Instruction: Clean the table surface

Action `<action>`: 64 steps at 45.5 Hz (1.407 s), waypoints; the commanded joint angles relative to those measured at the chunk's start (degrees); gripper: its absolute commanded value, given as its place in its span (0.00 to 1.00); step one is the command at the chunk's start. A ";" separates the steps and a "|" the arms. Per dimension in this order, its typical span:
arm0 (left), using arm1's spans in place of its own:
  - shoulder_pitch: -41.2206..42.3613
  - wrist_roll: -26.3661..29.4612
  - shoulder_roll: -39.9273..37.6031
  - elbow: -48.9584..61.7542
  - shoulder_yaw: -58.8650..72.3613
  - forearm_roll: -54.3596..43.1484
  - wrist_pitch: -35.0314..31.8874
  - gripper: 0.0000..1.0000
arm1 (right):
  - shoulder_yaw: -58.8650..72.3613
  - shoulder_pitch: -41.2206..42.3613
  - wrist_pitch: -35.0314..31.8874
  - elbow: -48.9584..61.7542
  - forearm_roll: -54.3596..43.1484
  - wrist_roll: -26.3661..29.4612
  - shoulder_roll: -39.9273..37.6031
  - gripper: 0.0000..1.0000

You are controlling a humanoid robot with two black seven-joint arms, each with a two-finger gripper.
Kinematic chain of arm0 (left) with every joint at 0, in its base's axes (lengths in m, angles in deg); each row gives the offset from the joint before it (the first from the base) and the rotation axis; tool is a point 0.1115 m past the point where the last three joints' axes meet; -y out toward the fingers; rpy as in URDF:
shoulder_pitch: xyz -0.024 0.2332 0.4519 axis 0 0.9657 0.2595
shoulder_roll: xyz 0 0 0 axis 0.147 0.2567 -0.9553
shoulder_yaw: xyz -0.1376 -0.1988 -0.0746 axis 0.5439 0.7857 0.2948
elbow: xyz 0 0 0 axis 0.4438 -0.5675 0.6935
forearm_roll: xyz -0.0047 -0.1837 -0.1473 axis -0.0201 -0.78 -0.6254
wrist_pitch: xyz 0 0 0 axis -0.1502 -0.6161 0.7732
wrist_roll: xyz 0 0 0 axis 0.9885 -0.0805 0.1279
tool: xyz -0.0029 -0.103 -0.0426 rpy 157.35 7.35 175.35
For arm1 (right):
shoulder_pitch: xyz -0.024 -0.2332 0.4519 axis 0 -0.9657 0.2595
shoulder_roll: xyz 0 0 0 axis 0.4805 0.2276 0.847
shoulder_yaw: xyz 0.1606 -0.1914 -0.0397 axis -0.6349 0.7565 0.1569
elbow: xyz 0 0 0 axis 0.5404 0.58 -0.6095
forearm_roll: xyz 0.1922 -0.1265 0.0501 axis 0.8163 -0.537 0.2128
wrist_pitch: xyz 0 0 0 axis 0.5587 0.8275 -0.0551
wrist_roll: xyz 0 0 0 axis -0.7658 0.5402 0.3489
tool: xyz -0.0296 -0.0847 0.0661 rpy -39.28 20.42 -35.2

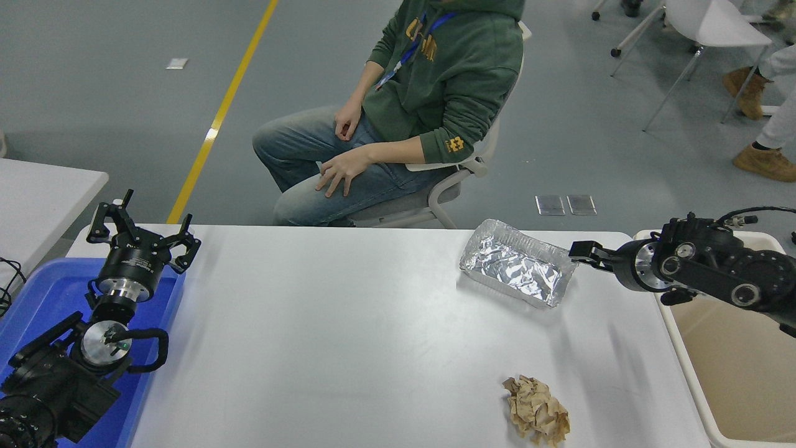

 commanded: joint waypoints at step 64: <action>0.00 0.00 0.00 -0.02 -0.01 -0.01 -0.01 1.00 | 7.29 -7.16 3.26 30.57 1.32 -10.52 22.06 0.54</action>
